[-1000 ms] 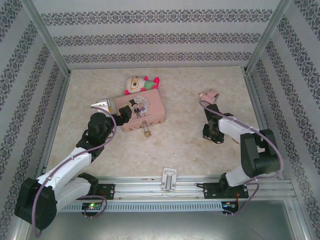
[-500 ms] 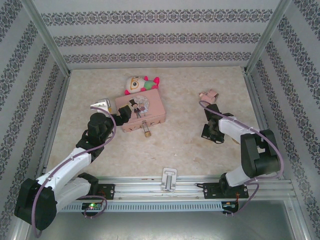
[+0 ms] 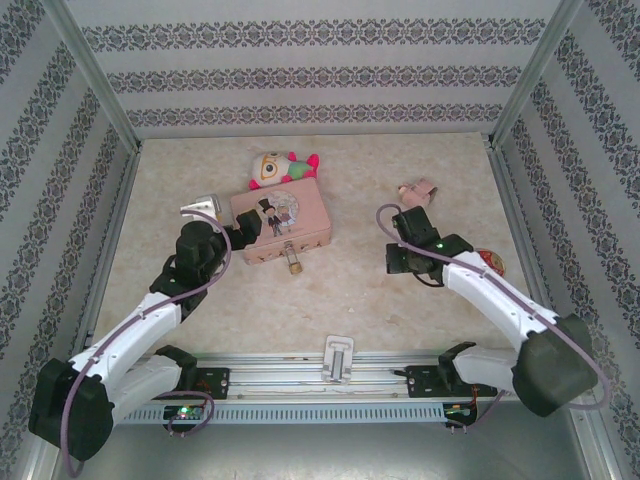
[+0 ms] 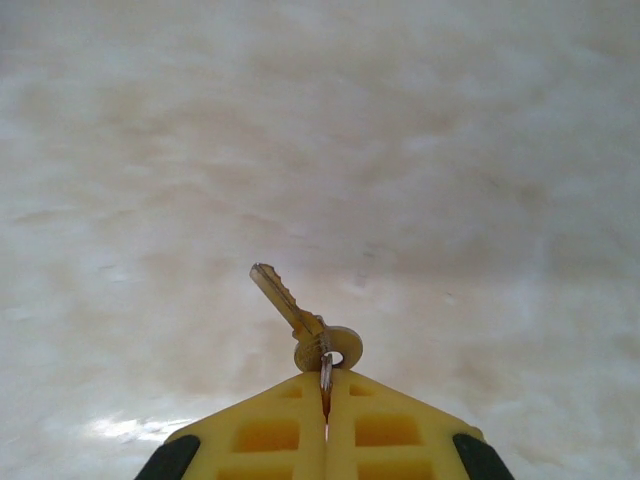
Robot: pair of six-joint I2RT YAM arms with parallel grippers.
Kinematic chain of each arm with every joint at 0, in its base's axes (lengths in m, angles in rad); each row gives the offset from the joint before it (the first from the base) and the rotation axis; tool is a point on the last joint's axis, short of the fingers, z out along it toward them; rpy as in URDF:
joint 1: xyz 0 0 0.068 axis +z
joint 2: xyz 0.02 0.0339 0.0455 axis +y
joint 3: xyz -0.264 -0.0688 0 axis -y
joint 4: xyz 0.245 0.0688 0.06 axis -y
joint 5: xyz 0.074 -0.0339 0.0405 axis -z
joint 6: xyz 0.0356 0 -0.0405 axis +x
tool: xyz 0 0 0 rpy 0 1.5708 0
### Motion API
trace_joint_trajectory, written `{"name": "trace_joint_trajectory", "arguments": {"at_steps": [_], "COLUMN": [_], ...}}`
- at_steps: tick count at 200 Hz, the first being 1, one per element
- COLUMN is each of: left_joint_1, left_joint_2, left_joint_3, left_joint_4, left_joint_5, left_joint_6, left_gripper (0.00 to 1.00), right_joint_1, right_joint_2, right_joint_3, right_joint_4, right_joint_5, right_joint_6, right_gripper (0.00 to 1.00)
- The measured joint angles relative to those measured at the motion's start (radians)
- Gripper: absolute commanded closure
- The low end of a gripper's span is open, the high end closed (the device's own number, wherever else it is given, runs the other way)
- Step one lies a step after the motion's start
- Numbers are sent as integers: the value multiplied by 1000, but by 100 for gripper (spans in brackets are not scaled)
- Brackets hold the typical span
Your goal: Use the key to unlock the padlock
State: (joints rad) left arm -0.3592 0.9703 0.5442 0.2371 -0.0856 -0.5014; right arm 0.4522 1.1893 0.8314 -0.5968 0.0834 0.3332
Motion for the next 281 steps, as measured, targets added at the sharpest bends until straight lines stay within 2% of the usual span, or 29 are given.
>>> {"name": "trace_joint_trajectory", "arguments": {"at_steps": [41,84,122,196,281], "left_joint_1": [0,0,0,-77,-164], "left_joint_2": [-18,-16,5,106,228], "left_joint_3": [39,52,97,209,303], "left_joint_4": [-3,7,11,-1,-89], "left_joint_5": [51,199,346,593,658], "left_joint_6": [4,28,24,-7,41], "left_gripper": [1,1,1,26,47], "right_joint_1": [105,130,166,214,240], "right_joint_2": [-106,-137,-106,3,65], "right_joint_3": [-1,-32,-33,5,42], "right_joint_4": [138,344,447,520,549], "right_joint_5": [-102,-251,-314,-336,-336], "right_joint_6": [-106,-142,-153,-158,-162], "right_gripper": [100,100,100,100,100]}}
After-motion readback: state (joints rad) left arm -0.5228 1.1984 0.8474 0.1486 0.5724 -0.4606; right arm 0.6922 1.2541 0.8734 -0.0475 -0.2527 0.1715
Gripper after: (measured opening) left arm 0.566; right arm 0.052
